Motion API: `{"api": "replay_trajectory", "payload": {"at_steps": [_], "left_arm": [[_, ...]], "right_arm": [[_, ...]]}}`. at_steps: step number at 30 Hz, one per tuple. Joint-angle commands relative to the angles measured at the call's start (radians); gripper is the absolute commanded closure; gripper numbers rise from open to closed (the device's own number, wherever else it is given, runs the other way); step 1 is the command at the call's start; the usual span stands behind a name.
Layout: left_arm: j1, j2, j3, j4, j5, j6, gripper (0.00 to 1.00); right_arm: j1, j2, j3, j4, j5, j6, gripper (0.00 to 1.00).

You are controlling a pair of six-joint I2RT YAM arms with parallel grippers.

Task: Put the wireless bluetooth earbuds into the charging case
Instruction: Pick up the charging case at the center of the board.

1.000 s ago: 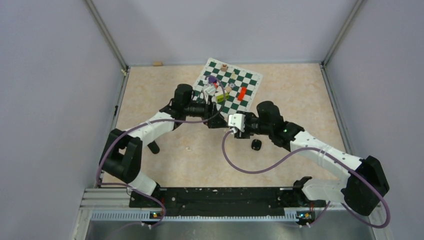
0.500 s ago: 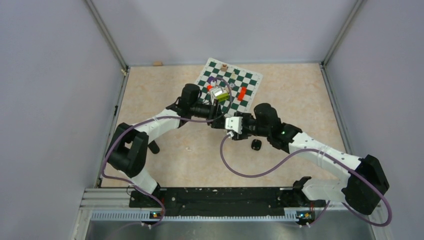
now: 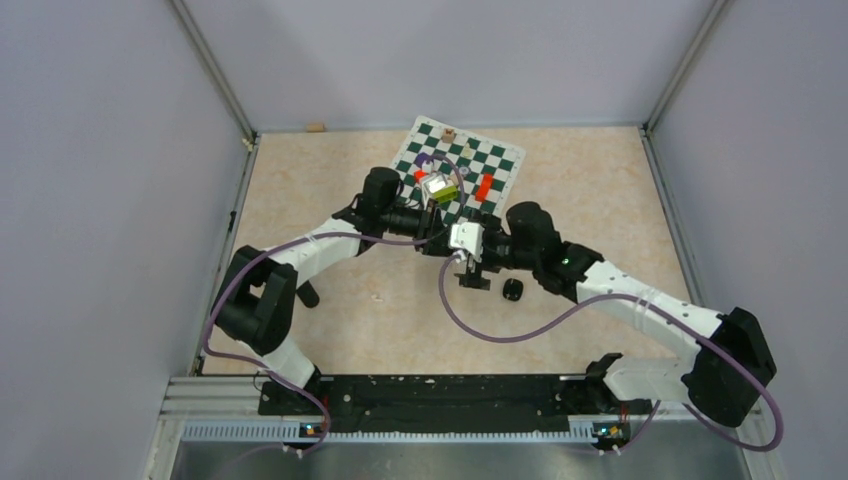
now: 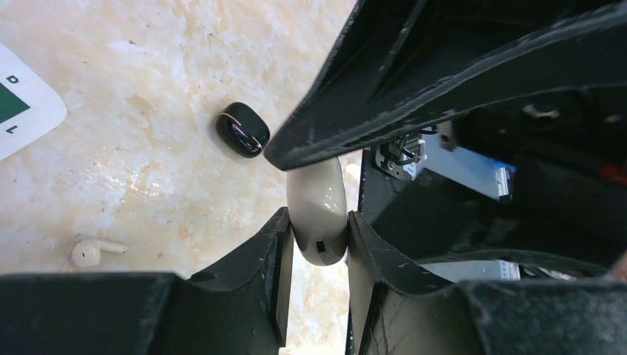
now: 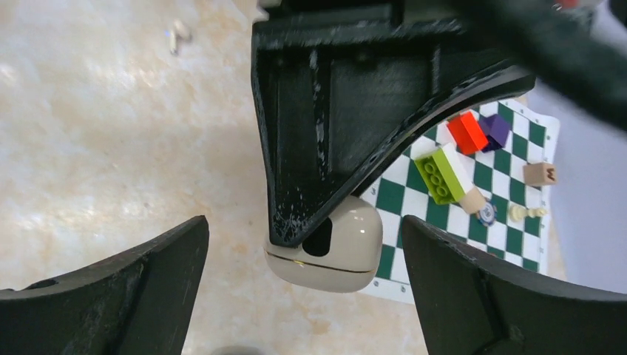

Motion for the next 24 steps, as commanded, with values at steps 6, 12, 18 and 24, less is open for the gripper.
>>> {"api": "replay_trajectory", "payload": {"at_steps": [6, 12, 18, 24], "left_arm": [[0.005, -0.125, -0.06, 0.141, 0.053, 0.033, 0.78], [0.021, -0.239, -0.229, 0.587, -0.015, -0.145, 0.79], [0.048, -0.259, -0.441, 1.126, -0.141, -0.411, 0.76], [0.049, -0.227, -0.454, 1.148, -0.184, -0.436, 0.76]], "right_arm": [[-0.334, -0.073, 0.2, 0.107, -0.624, 0.574, 0.01], [-0.453, -0.063, 0.031, 0.643, -0.719, 1.086, 0.04], [-0.452, 0.088, -0.135, 1.298, -0.687, 1.568, 0.16], [-0.402, 0.102, -0.176, 1.248, -0.642, 1.476, 0.19]]}}
